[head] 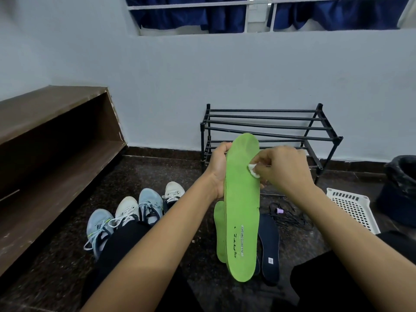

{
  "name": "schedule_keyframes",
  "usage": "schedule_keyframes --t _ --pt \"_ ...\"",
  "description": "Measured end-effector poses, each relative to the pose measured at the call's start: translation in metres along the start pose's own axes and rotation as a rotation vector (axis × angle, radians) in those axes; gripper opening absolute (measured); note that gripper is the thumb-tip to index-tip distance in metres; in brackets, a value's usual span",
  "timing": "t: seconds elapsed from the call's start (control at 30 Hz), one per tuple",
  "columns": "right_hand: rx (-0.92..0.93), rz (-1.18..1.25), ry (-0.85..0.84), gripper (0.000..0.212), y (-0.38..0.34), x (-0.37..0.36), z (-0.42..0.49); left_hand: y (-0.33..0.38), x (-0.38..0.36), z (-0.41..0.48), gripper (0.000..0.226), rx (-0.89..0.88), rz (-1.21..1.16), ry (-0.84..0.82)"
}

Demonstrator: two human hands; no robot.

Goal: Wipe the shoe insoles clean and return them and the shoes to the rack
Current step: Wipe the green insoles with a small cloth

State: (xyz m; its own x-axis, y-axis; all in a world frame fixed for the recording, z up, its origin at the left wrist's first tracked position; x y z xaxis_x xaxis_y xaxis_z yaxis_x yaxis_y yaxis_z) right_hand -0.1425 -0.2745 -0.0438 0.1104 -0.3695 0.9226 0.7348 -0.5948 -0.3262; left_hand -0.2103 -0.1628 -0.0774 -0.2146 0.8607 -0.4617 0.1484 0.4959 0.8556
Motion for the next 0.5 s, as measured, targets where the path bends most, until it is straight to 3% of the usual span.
schedule_keyframes --t 0.27,0.5 --pt "-0.027 0.102 0.174 0.009 0.016 0.011 0.008 -0.006 -0.012 -0.002 0.058 0.075 -0.045 -0.107" --pt "0.179 0.236 -0.068 0.006 -0.031 -0.02 -0.019 0.002 0.008 0.0 0.05 -0.037 -0.033 0.089"
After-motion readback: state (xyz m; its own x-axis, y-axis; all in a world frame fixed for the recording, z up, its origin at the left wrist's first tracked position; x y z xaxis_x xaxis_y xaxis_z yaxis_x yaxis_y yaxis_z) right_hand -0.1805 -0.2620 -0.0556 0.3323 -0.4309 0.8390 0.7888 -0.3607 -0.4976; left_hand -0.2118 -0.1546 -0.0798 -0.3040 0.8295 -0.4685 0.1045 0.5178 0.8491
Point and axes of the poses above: each hand's wrist, its own z-axis towards the middle knuckle, its own x-axis out of the back of the hand, y = z × x, the point moved 4 cm from there along z, towards the middle knuckle, and after that the axes turned 11 degrees about -y, right-handed, at the moved point
